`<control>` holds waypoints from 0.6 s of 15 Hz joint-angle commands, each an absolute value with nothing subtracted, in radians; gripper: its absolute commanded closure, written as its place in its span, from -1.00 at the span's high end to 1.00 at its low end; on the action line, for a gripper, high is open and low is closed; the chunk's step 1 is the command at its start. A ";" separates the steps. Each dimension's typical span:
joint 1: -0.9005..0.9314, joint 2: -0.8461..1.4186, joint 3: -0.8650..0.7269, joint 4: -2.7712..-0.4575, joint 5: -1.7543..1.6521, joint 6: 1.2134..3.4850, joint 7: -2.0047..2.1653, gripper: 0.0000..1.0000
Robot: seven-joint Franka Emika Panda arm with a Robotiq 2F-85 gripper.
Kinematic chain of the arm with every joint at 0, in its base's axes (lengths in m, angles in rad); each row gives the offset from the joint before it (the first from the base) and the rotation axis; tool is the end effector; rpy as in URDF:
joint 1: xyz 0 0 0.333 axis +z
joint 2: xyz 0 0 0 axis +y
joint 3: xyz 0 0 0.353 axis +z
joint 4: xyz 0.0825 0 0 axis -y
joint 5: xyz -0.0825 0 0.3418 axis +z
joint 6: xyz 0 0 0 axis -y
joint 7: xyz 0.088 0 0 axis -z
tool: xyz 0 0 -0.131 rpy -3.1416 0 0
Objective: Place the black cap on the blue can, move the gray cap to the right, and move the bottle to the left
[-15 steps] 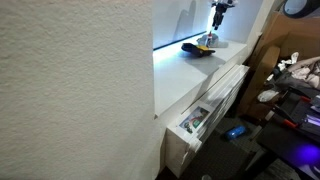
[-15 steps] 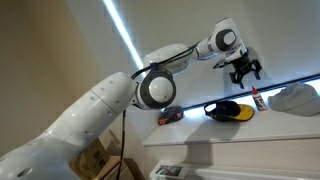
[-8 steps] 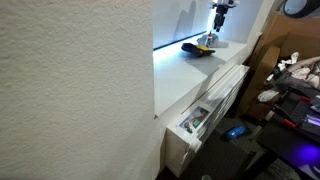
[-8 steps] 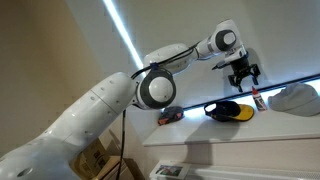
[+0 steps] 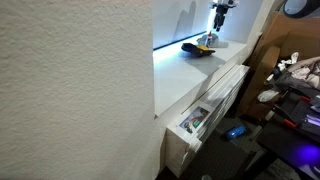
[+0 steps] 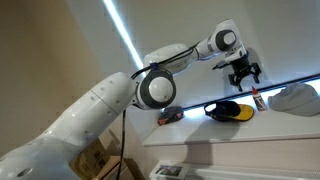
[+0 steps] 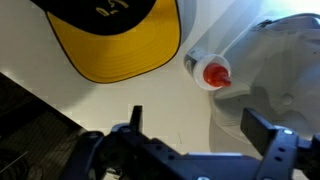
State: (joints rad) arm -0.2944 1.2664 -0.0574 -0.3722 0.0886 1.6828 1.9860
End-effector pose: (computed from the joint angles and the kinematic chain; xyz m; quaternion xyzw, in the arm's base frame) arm 0.7658 -0.2378 0.2926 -0.4064 0.9133 -0.0026 0.0279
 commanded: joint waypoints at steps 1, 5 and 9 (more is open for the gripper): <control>-0.294 1.280 -0.060 -0.360 0.093 1.767 2.029 1.00; -0.294 1.266 -0.058 -0.375 0.089 1.746 2.017 1.00; -0.290 1.252 -0.070 -0.391 0.077 1.692 2.032 1.00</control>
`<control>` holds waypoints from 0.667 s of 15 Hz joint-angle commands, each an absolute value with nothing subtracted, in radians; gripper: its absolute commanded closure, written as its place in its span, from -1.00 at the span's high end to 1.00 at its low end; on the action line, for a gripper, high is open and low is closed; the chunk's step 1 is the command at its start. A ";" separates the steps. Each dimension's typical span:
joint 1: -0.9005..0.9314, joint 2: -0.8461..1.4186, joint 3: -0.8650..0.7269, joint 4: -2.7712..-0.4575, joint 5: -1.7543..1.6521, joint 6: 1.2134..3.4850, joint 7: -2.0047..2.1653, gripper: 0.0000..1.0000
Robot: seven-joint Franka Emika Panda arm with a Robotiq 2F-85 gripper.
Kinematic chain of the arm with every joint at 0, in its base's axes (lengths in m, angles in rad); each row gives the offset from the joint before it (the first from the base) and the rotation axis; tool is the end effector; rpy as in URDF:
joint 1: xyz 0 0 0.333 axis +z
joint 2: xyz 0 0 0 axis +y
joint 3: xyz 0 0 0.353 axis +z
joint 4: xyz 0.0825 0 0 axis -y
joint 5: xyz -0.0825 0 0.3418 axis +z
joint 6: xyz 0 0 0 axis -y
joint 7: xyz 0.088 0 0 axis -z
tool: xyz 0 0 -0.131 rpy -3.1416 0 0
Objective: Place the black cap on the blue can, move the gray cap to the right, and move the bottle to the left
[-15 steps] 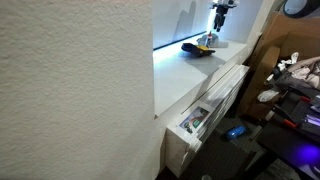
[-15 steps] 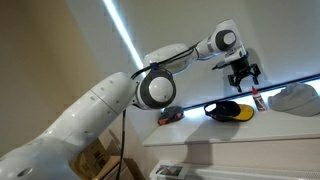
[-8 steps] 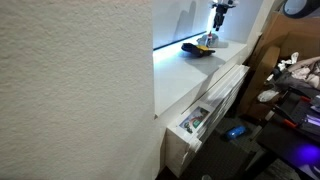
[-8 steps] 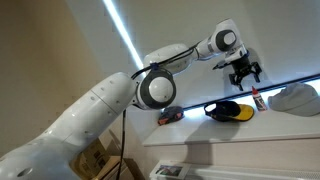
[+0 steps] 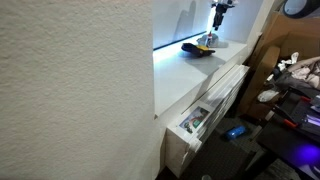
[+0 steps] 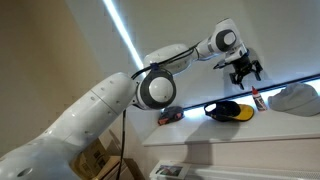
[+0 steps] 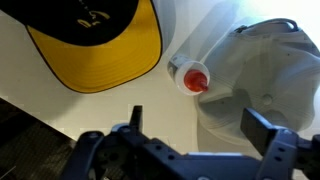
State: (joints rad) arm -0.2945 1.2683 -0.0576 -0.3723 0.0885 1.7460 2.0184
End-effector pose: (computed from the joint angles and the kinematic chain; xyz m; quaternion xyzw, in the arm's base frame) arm 0.7731 -0.2406 0.2972 -0.3905 0.9189 -0.0224 0.0508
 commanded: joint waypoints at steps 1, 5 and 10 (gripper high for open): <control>-0.288 1.248 -0.078 -0.394 0.068 1.662 2.042 1.00; -0.292 1.266 -0.079 -0.371 0.061 1.633 2.039 1.00; -0.283 1.266 -0.101 -0.353 0.040 1.670 2.067 1.00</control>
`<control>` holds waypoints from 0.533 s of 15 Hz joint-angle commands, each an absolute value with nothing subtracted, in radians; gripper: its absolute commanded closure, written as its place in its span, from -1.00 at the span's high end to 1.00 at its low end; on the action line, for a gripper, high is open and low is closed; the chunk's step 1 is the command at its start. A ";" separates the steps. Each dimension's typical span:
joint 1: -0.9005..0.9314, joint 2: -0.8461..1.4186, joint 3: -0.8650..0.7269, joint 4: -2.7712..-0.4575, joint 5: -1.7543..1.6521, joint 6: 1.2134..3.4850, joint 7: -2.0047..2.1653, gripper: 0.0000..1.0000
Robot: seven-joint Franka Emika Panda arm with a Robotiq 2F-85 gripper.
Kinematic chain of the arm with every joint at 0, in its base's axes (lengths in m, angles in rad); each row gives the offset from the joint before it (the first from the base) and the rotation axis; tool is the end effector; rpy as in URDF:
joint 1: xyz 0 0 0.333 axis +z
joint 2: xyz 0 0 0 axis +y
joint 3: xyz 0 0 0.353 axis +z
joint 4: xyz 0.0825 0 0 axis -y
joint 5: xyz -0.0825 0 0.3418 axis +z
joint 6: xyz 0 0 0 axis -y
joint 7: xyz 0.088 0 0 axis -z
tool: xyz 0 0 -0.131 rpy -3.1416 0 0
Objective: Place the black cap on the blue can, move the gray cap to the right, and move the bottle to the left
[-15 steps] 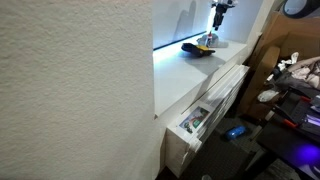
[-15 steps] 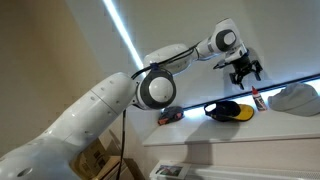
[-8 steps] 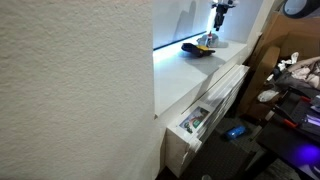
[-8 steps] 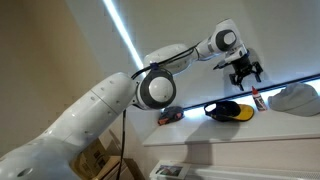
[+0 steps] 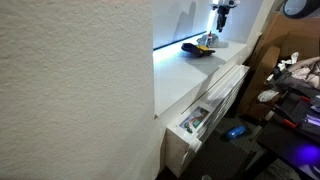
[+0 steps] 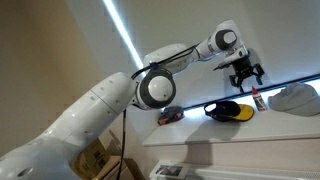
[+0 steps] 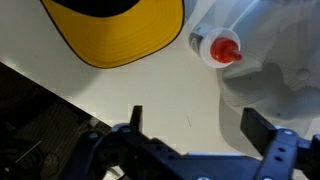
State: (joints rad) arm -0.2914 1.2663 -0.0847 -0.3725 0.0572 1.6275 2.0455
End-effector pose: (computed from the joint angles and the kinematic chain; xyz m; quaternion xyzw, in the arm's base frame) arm 0.7562 -0.2442 0.2878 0.3780 -0.9257 0.0057 0.0115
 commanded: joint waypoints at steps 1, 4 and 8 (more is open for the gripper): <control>-0.272 1.250 -0.093 -0.365 0.043 1.672 2.053 1.00; -0.258 1.232 -0.093 -0.385 0.022 1.646 1.929 1.00; -0.253 1.238 -0.089 -0.387 0.025 1.652 1.915 1.00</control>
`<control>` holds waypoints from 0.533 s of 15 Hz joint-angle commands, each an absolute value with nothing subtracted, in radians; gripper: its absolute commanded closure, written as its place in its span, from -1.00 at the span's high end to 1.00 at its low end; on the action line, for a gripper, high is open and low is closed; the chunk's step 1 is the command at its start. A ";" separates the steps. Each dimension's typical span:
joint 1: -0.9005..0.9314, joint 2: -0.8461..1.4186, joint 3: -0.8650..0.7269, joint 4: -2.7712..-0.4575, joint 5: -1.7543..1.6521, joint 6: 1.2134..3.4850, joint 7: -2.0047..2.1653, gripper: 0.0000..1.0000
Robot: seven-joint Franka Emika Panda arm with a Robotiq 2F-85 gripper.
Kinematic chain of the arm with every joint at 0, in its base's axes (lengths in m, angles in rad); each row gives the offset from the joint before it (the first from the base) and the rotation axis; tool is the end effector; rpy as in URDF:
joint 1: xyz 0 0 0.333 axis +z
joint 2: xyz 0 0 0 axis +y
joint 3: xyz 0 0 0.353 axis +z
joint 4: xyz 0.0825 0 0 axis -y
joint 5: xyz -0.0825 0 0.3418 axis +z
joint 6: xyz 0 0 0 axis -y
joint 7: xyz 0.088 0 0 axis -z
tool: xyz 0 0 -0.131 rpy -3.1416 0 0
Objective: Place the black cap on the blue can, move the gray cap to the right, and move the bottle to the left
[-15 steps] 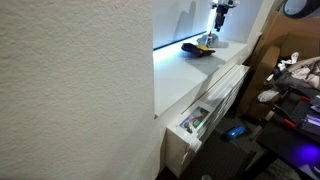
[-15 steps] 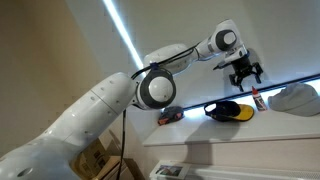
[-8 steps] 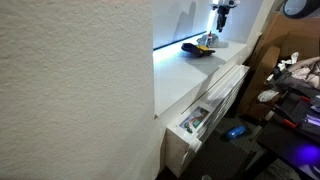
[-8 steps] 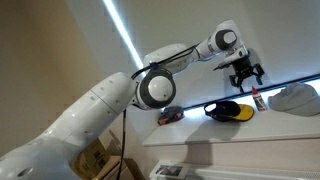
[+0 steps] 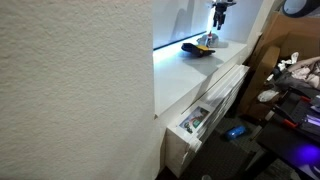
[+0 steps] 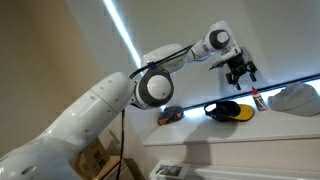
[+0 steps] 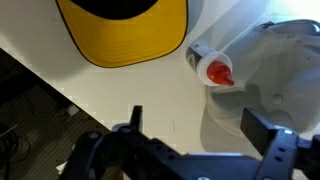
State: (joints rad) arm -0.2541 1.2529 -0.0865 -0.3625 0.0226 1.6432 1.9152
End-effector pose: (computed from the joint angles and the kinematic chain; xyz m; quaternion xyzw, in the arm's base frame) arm 0.7667 -0.2210 0.3044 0.4549 -0.8899 0.0316 0.0098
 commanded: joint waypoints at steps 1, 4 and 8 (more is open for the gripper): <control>-0.253 1.238 -0.089 -0.387 0.025 1.652 1.907 1.00; -0.236 1.252 -0.114 -0.419 -0.002 1.605 1.925 1.00; -0.239 1.336 -0.127 -0.338 -0.027 1.551 1.938 1.00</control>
State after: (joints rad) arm -0.2359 1.2880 -0.1201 -0.4301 -0.0361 1.5930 1.9402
